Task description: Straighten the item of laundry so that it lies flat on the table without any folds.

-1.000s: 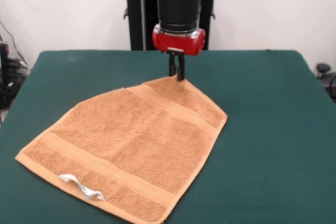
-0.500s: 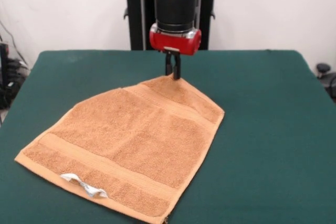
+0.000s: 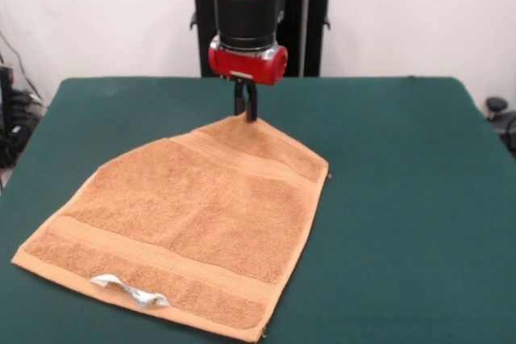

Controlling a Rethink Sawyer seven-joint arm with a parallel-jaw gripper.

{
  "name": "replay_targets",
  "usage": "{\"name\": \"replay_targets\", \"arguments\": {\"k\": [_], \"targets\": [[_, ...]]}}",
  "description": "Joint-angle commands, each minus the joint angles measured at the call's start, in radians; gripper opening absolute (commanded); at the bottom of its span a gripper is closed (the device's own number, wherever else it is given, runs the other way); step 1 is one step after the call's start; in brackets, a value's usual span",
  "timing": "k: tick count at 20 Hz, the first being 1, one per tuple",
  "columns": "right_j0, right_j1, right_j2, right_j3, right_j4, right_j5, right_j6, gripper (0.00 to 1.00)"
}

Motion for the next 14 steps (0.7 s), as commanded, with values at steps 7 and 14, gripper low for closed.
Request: {"name": "replay_targets", "arguments": {"k": [7, 14], "targets": [[-0.006, 0.059, 0.071, 0.04, 0.024, -0.02, 0.221, 0.0], [-0.023, 0.052, 0.078, 0.037, 0.012, -0.007, 0.203, 0.0]]}}
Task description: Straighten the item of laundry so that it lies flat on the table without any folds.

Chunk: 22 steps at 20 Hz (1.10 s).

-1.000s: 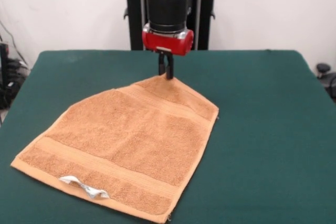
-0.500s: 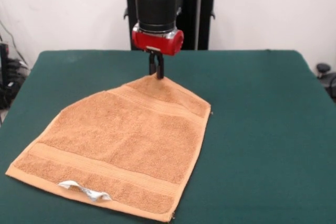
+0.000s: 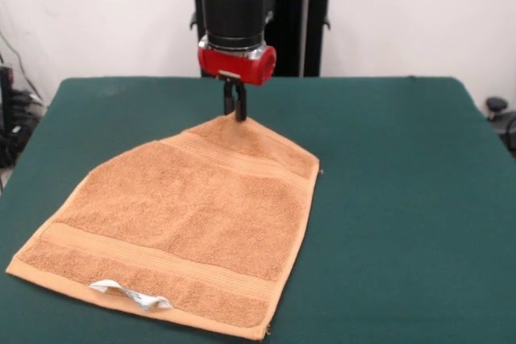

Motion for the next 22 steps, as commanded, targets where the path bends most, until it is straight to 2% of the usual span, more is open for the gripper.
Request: {"name": "replay_targets", "arguments": {"k": [1, 5, 10, 15, 18, 22], "targets": [[0.005, 0.045, 0.074, 0.039, 0.013, 0.005, 0.2, 0.0], [0.016, -0.036, 0.059, 0.093, 0.027, 0.075, 0.208, 0.0], [-0.02, -0.074, 0.087, 0.185, 0.001, 0.013, 0.228, 0.0], [-0.025, -0.137, 0.104, 0.265, 0.01, 0.012, 0.251, 0.0], [0.034, -0.186, 0.043, 0.283, 0.016, 0.004, 0.258, 0.0], [0.0, -0.179, 0.069, 0.301, 0.008, -0.023, 0.25, 0.0]]}}
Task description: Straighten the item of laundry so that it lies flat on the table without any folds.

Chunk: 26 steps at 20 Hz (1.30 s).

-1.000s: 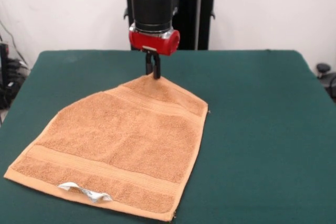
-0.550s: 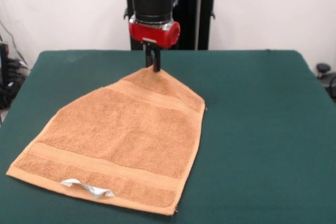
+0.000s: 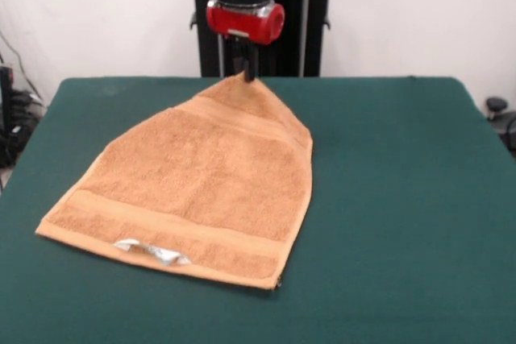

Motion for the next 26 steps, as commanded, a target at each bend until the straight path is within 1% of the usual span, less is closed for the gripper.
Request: {"name": "replay_targets", "arguments": {"k": [1, 7, 12, 19, 26], "targets": [[0.006, -0.024, 0.074, 0.122, 0.003, -0.03, 0.243, 0.0], [-0.035, 0.004, 0.092, 0.12, -0.034, -0.083, 0.217, 0.0], [-0.074, 0.039, 0.126, 0.122, -0.048, -0.116, 0.229, 0.0], [-0.083, 0.057, 0.133, 0.109, -0.051, -0.115, 0.221, 0.0], [-0.09, 0.055, 0.141, 0.106, -0.053, -0.113, 0.219, 0.0]]}}
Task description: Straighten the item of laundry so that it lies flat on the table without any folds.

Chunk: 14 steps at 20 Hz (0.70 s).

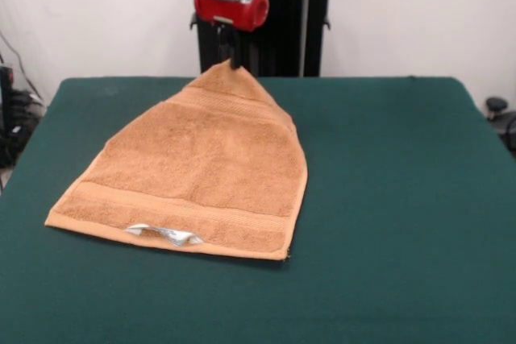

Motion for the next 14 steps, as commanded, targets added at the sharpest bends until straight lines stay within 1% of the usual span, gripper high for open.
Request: {"name": "replay_targets", "arguments": {"k": [1, 4, 5, 6, 9, 11, 12, 14], "targets": [[0.012, 0.076, 0.119, 0.036, -0.015, -0.051, 0.22, 0.0], [0.011, 0.077, 0.117, 0.029, -0.023, -0.054, 0.212, 0.0], [0.022, 0.075, 0.103, 0.02, -0.032, -0.06, 0.203, 0.0], [0.038, 0.074, 0.082, 0.009, -0.054, -0.101, 0.2, 1.0], [0.088, 0.074, 0.021, 0.002, -0.052, -0.186, 0.224, 1.0], [0.08, 0.075, 0.033, 0.011, -0.035, -0.144, 0.234, 1.0], [0.086, 0.077, 0.031, 0.012, -0.034, -0.161, 0.241, 1.0], [0.082, 0.081, 0.04, 0.022, -0.021, -0.15, 0.25, 1.0]]}}
